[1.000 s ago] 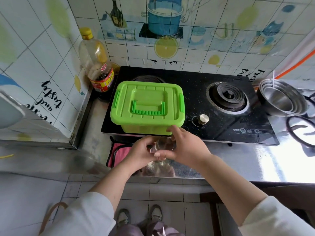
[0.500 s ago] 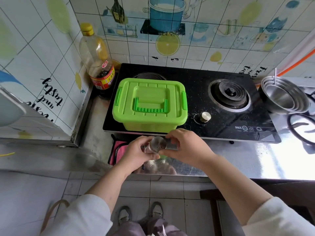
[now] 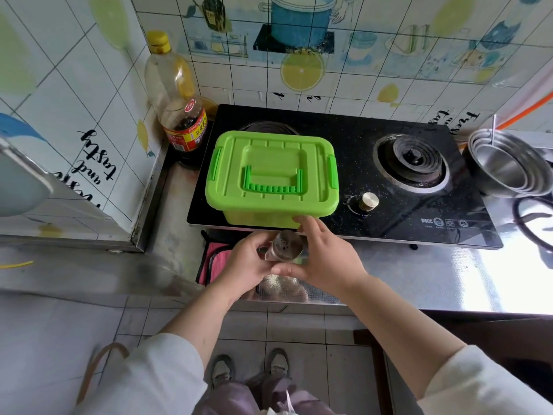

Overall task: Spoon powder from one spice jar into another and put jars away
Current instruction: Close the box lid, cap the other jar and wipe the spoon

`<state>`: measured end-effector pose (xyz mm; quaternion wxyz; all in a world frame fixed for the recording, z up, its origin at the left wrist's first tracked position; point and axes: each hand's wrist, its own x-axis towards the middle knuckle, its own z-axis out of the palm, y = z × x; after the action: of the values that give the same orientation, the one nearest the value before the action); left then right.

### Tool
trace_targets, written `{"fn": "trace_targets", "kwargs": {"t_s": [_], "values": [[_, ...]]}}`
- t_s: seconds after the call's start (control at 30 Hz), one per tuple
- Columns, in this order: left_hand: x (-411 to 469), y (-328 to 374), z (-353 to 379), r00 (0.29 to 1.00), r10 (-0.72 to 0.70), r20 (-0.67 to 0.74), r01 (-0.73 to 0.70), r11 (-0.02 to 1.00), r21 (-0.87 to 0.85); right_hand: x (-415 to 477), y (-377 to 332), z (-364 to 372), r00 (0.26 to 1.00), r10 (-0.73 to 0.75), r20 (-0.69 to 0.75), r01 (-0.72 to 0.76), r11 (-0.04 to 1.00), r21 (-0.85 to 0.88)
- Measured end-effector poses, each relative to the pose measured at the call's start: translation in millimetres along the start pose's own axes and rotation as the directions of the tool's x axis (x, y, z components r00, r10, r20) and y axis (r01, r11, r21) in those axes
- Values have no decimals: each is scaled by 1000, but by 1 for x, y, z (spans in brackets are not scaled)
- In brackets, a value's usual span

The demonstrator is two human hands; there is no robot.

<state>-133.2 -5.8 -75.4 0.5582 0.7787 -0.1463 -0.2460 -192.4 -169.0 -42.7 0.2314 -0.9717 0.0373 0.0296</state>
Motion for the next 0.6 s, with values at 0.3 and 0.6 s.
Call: {"fn": "trace_targets", "kwargs": {"t_s": [0.3, 0.6], "values": [[-1, -11, -2, 999, -35, -27, 34, 999, -28, 3, 7, 5, 995, -90, -53, 96, 988, 122], [1, -15, 0, 998, -45, -37, 42, 997, -63, 0, 13, 11, 991, -130, 5, 120, 926, 358]]}}
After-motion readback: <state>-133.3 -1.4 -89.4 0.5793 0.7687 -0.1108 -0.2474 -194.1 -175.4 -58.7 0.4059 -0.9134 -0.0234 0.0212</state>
